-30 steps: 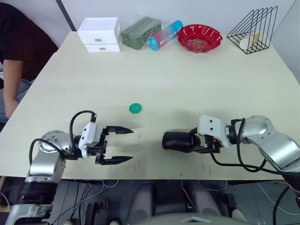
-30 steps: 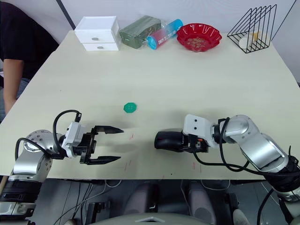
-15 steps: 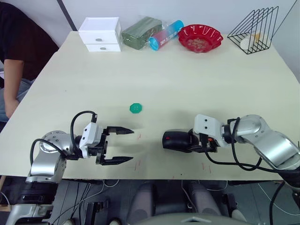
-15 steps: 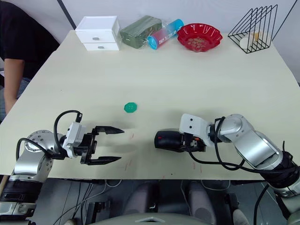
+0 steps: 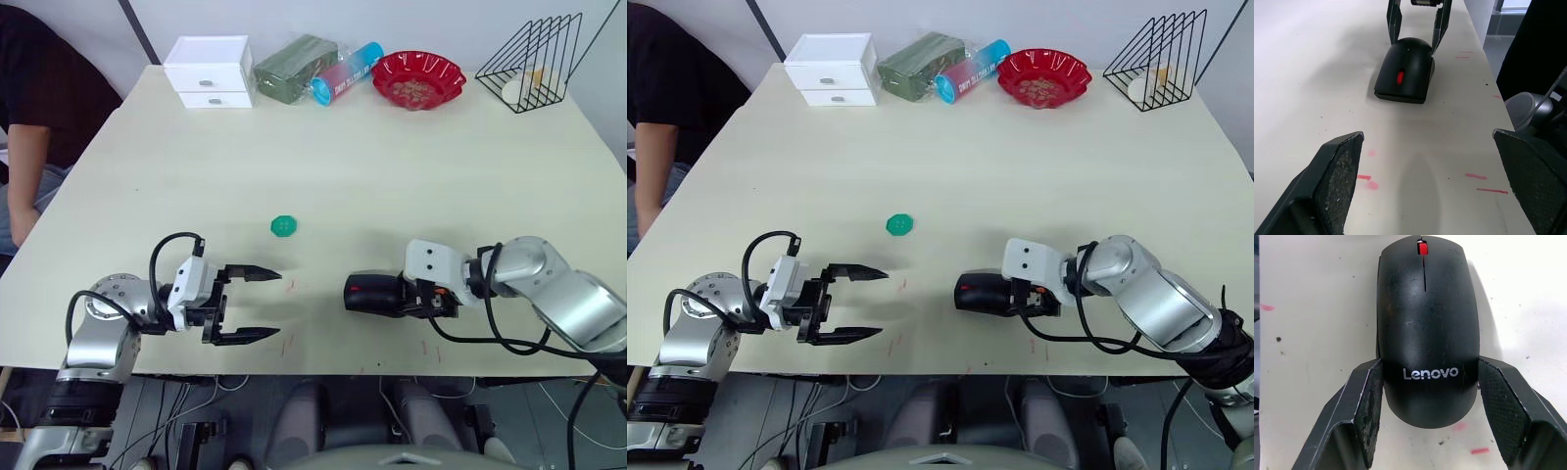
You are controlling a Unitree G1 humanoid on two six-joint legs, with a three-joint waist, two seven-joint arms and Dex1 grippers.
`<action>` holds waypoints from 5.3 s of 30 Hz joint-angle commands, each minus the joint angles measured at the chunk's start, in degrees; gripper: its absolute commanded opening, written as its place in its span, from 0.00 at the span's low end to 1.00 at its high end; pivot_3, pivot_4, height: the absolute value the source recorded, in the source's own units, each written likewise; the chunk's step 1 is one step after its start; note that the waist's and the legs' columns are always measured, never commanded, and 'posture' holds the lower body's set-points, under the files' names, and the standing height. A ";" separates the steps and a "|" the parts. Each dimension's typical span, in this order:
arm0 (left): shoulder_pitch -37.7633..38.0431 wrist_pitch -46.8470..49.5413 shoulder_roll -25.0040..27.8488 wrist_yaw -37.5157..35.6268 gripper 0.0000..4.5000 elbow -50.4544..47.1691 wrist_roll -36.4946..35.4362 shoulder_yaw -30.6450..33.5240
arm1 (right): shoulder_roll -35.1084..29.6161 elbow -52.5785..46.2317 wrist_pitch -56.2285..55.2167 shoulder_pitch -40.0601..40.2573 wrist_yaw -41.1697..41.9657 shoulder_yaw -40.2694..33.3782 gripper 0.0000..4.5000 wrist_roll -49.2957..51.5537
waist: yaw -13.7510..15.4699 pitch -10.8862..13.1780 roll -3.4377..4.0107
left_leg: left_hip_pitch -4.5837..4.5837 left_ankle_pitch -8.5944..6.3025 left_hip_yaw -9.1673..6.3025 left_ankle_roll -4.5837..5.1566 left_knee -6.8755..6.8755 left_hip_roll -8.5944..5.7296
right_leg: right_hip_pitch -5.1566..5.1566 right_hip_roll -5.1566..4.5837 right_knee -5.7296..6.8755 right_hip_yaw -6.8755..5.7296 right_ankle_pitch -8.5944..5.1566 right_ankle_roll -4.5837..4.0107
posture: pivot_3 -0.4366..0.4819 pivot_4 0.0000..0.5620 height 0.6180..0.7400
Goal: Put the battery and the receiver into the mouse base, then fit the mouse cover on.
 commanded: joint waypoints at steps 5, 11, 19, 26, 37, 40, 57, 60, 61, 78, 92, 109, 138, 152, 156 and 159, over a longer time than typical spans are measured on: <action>-0.28 0.01 0.03 0.27 1.00 -1.82 -0.26 0.38 | -1.72 -3.80 4.15 -2.63 0.63 0.71 0.54 0.93 | 0.01 0.00 0.00 | -0.01 0.00 0.00 0.00 0.00 0.00 | 0.00 0.00 0.00 0.00 0.00 0.00 | 0.48 0.27 1.00; -0.49 0.42 -0.04 0.60 1.00 -2.34 -0.24 0.17 | -1.85 -5.21 6.75 -3.18 0.08 1.19 0.54 1.98 | 0.00 0.00 0.00 | -0.01 0.00 0.00 0.00 0.00 0.00 | -0.01 -0.01 0.00 0.00 0.00 0.00 | 0.48 0.27 1.00; -0.89 0.75 -0.06 0.83 1.00 -2.47 -0.17 0.16 | -1.81 -3.65 6.15 -2.50 -0.92 1.96 0.54 1.97 | -0.01 0.00 0.00 | -0.01 0.00 0.00 0.00 0.00 0.00 | -0.01 -0.01 0.00 0.00 0.00 0.00 | 0.48 0.27 1.00; -0.98 1.11 0.12 1.06 1.00 -2.86 -0.21 0.22 | -1.78 -1.32 4.20 -1.27 -1.42 2.75 0.54 1.46 | -0.03 0.00 0.00 | -0.01 0.00 0.00 0.00 0.00 0.00 | -0.01 0.00 0.00 0.00 0.00 0.00 | 0.48 0.27 1.00; -1.56 2.41 0.20 1.60 1.00 -4.16 -0.16 -0.06 | -1.84 -0.16 1.53 0.29 -1.68 2.72 0.54 1.08 | -0.08 -0.01 -0.01 | 0.01 0.00 0.00 0.00 0.00 0.01 | 0.00 0.00 0.00 0.00 0.00 0.00 | 0.48 0.27 1.00; -1.71 2.68 0.26 1.53 1.00 -4.24 -0.08 0.01 | -1.93 -0.06 0.95 0.94 -1.70 2.68 0.54 0.96 | -0.14 -0.02 -0.02 | 0.02 0.00 -0.01 0.00 0.00 0.01 | 0.00 0.01 0.00 0.00 0.00 0.00 | 0.48 0.27 1.00; -1.96 3.36 0.17 1.55 1.00 -4.51 0.04 0.15 | -2.47 -0.21 -0.74 0.99 -0.71 2.13 0.81 0.80 | -0.09 -0.02 -0.03 | 0.02 0.00 -0.01 0.00 -0.01 0.01 | 0.00 0.01 0.00 0.00 0.00 0.00 | 0.48 0.27 1.00; -2.00 3.28 0.12 1.55 1.00 -4.41 0.12 0.14 | -2.21 -0.03 -1.02 0.99 -1.09 2.27 0.89 0.22 | -0.06 -0.01 -0.02 | 0.00 0.00 0.00 0.00 0.00 0.01 | 0.00 0.00 0.00 0.00 0.00 0.00 | 0.48 0.27 1.00; -1.99 3.26 0.10 1.55 1.00 -4.42 0.13 0.12 | -2.16 -0.01 -0.97 1.02 -1.04 2.24 0.89 0.20 | -0.07 -0.01 -0.02 | 0.00 0.00 0.00 0.00 -0.01 0.01 | -0.01 0.00 0.00 0.00 0.00 0.00 | 0.48 0.27 1.00; -1.88 2.97 0.07 1.17 1.00 -4.14 0.10 0.14 | -0.60 -2.25 -4.11 0.94 0.61 -6.31 0.89 5.23 | -0.07 -0.01 -0.02 | -0.01 0.00 0.00 0.00 0.00 0.01 | -0.01 0.00 0.00 0.00 0.00 0.00 | 0.48 0.27 1.00; -1.88 2.65 -0.23 1.13 1.00 -3.72 0.24 0.12 | 11.91 2.01 -7.78 0.27 -5.90 -4.57 0.75 5.43 | -0.05 -0.01 -0.02 | -0.01 0.00 0.00 0.00 -0.01 0.00 | 0.00 0.00 -0.01 0.00 0.00 0.00 | 0.48 0.27 1.00; -0.85 2.19 -0.06 1.05 1.00 -3.90 0.12 0.53 | 17.01 5.64 -6.56 -0.49 -8.70 0.24 0.47 2.62 | -0.07 -0.01 -0.01 | -0.01 0.00 0.00 0.00 -0.01 0.00 | -0.02 0.01 0.01 -0.01 0.00 0.00 | 0.48 0.27 1.00; 0.27 2.17 0.30 1.50 1.00 -4.59 -0.07 0.76 | 15.39 12.96 -6.19 1.64 -8.30 5.60 0.47 -1.20 | 0.03 -0.11 -0.10 | 0.02 0.00 -0.01 0.00 -0.01 -0.01 | 0.02 0.00 -0.02 -0.02 0.00 0.00 | 0.48 0.27 1.00; 0.13 2.91 1.21 1.02 1.00 -4.66 -0.62 1.29 | 15.76 18.39 -15.40 7.89 -5.66 2.35 0.47 -0.90 | 0.10 -0.49 -0.31 | 0.05 0.00 -0.02 0.00 -0.02 -0.01 | 0.10 0.00 -0.07 -0.04 0.00 0.00 | 0.48 0.27 1.00; -0.10 2.90 1.39 0.93 1.00 -4.47 -0.68 1.23 | 14.64 19.35 -17.28 8.32 -4.21 3.14 0.47 -1.88 | 0.15 -0.54 -0.32 | 0.06 0.00 -0.04 0.00 -0.02 -0.01 | 0.12 0.00 -0.10 -0.06 0.00 0.00 | 0.48 0.27 1.00; -0.20 2.83 1.46 0.82 1.00 -4.31 -0.69 1.22 | 14.40 19.69 -17.64 8.42 -3.68 3.24 0.47 -1.97 | 0.35 -0.60 -0.33 | 0.06 0.00 -0.04 0.00 -0.02 -0.01 | 0.13 -0.01 -0.12 -0.07 0.00 0.00 | 0.48 0.27 1.00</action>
